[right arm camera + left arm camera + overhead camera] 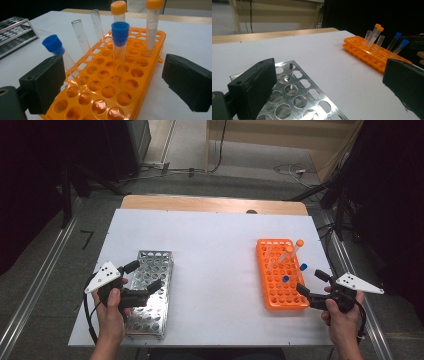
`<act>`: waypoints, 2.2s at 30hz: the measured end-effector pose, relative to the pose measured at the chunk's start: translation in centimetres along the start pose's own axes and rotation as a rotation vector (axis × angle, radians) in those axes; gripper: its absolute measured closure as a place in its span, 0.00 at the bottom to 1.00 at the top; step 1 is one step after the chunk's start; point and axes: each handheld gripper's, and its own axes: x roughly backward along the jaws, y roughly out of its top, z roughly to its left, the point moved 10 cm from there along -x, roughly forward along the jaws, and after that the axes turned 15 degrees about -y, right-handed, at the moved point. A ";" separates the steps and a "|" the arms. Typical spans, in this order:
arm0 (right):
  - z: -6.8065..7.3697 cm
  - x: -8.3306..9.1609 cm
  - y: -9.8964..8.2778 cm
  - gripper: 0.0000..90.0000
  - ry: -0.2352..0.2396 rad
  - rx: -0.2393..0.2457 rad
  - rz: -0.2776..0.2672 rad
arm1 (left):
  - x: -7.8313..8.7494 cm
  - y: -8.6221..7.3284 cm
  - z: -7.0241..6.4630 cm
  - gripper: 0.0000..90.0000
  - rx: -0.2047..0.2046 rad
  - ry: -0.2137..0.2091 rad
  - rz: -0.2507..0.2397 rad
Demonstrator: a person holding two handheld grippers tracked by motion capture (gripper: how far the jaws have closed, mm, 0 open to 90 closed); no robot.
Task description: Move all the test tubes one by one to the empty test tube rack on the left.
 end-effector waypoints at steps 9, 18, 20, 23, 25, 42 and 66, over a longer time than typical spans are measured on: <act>-0.8 -1.5 -0.8 0.28 -0.023 -0.043 0.050 | -0.2 -0.1 0.1 0.00 -0.001 0.001 0.008; -0.9 -2.8 -1.6 0.54 -0.016 -0.052 0.070 | -0.3 -0.2 0.1 0.00 0.005 -0.002 0.015; -0.5 -3.0 -1.7 0.58 0.001 -0.050 0.068 | -0.3 -0.2 0.1 0.00 0.003 -0.003 0.016; 0.0 -3.4 -1.7 0.61 0.017 -0.041 0.066 | -0.3 -0.2 0.0 0.00 0.001 -0.002 0.016; 0.3 -3.6 -1.8 0.64 0.018 -0.029 0.072 | -0.3 -0.3 0.0 0.00 0.001 -0.002 0.018; 0.5 -4.1 -2.3 0.84 -0.021 0.020 0.071 | -0.3 -0.3 0.0 0.00 0.000 -0.003 0.028; 1.8 0.1 4.1 0.84 -0.042 -0.017 0.010 | -0.5 1.1 -0.8 0.00 -0.048 0.036 0.058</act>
